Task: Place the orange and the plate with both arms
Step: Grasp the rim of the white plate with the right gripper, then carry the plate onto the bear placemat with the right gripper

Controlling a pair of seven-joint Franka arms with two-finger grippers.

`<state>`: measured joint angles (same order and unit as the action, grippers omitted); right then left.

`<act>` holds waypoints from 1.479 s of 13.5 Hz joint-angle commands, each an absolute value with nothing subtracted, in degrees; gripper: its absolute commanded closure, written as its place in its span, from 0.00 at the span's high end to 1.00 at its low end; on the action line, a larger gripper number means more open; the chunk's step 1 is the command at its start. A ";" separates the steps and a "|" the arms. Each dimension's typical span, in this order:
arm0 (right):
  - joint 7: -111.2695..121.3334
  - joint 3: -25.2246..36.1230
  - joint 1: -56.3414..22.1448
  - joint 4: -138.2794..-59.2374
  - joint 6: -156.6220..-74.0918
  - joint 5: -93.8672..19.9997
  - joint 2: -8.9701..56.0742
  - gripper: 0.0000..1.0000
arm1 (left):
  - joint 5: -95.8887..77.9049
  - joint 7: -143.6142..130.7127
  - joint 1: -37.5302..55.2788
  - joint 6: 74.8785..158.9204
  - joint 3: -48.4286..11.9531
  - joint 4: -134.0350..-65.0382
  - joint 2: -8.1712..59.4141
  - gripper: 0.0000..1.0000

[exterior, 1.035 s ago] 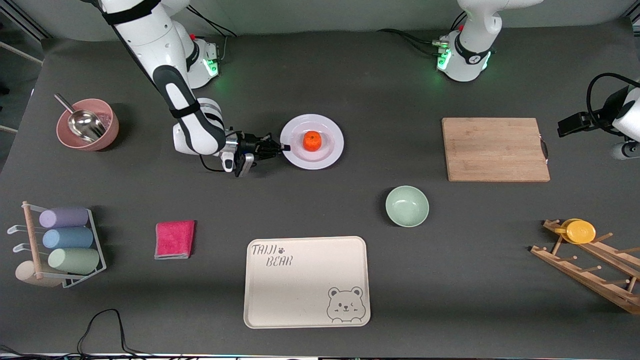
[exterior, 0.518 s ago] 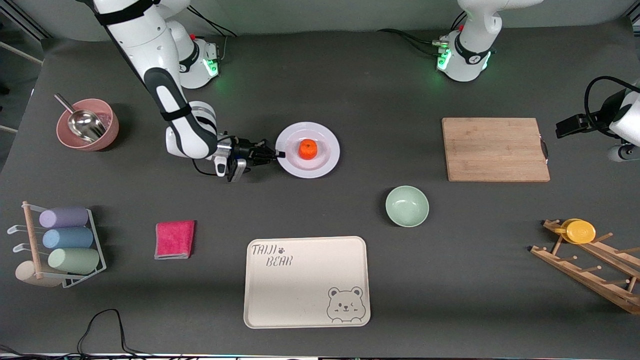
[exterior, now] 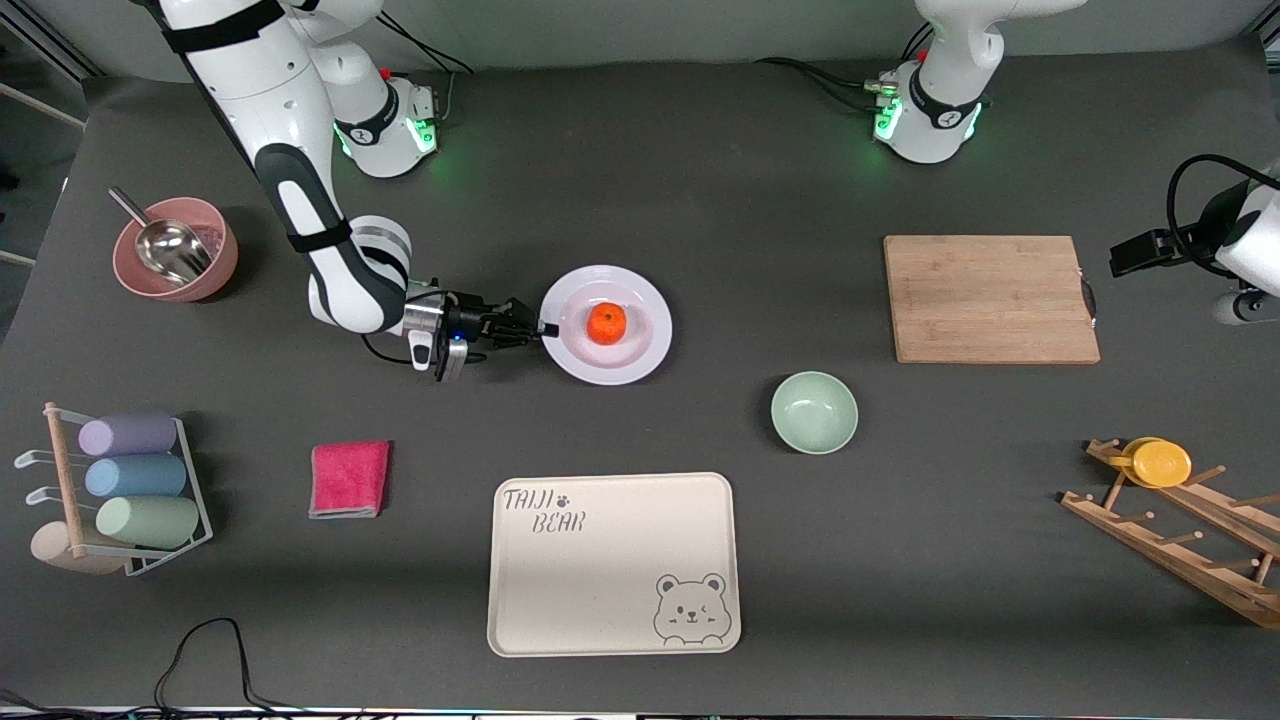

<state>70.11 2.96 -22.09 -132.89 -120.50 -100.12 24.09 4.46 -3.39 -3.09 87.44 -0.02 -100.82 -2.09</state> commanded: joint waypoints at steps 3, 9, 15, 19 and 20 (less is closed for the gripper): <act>63.82 2.99 -22.15 -125.27 -119.62 -101.34 25.30 0.00 | 4.57 -2.99 -2.29 86.92 0.62 -100.99 -2.20 1.00; 46.17 3.43 -21.45 -105.59 -120.23 -100.81 31.01 0.00 | 4.57 -2.99 -2.29 86.84 0.62 -101.07 -2.28 1.00; 30.18 6.76 -19.44 -76.96 -119.62 -91.10 47.60 0.00 | 4.57 -2.99 -2.37 87.01 0.62 -100.99 -2.02 1.00; 25.50 6.33 -14.95 -56.56 -117.34 -87.63 62.02 0.00 | 4.57 -2.90 -2.37 87.01 0.62 -101.07 -2.02 1.00; 24.36 6.42 -14.77 -53.99 -117.51 -87.54 63.53 0.00 | 4.57 -2.90 -2.37 87.01 0.62 -101.07 -2.02 1.00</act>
